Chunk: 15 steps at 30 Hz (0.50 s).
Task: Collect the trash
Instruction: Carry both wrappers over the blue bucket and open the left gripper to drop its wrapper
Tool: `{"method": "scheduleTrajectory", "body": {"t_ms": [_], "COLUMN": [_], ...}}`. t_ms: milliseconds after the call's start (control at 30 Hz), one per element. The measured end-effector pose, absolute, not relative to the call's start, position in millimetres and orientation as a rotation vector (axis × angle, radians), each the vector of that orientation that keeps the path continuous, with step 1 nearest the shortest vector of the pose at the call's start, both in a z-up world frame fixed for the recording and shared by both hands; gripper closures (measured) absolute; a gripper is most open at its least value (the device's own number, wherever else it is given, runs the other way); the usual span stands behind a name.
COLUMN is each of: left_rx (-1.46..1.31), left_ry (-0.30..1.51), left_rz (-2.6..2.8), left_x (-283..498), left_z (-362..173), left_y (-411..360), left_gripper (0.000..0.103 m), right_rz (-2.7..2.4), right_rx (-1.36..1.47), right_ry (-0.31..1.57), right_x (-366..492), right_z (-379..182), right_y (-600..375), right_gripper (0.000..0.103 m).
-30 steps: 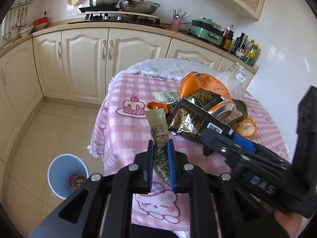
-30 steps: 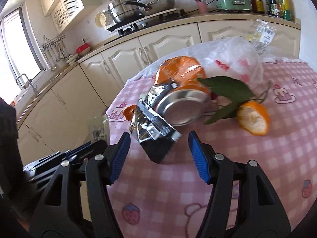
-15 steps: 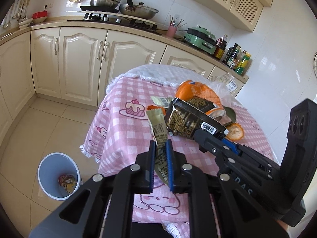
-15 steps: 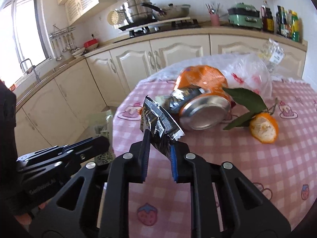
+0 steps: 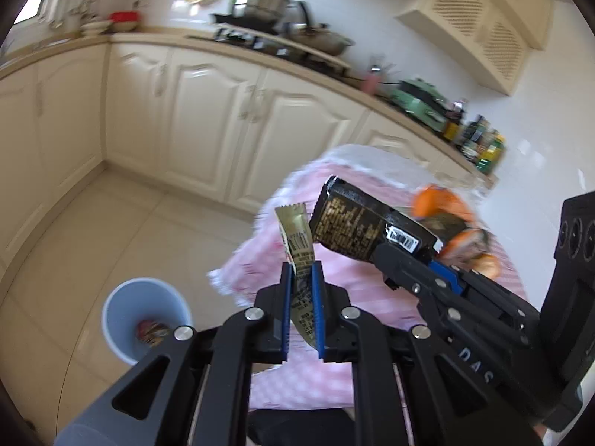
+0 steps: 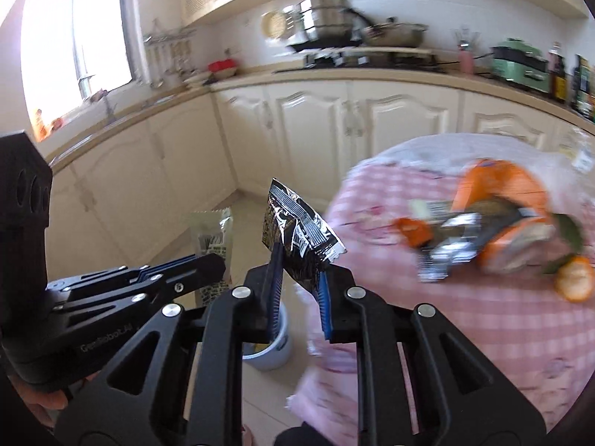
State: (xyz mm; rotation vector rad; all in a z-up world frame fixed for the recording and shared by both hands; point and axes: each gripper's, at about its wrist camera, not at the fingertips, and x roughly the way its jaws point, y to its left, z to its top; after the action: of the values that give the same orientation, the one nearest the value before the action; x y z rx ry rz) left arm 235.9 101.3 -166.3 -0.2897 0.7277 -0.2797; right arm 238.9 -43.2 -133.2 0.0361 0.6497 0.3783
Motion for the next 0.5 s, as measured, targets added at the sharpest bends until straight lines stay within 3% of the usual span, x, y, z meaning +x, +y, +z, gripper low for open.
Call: {"method": "scheduleTrajectory", "body": {"t_ms": [500], "left_rx": [-0.434], "left_ry": [0.984], "left_rz": [0.019], "left_x": [300.6], "left_z": [-319.9], "left_y": [247.0], "left_gripper": [0.093], "right_rz": [0.527], "right_rx": [-0.057], "right_ry": [1.009], "right_x": [328.1], "right_z": [-307.6], "right_y": [104.2], "right_gripper": [0.086]}}
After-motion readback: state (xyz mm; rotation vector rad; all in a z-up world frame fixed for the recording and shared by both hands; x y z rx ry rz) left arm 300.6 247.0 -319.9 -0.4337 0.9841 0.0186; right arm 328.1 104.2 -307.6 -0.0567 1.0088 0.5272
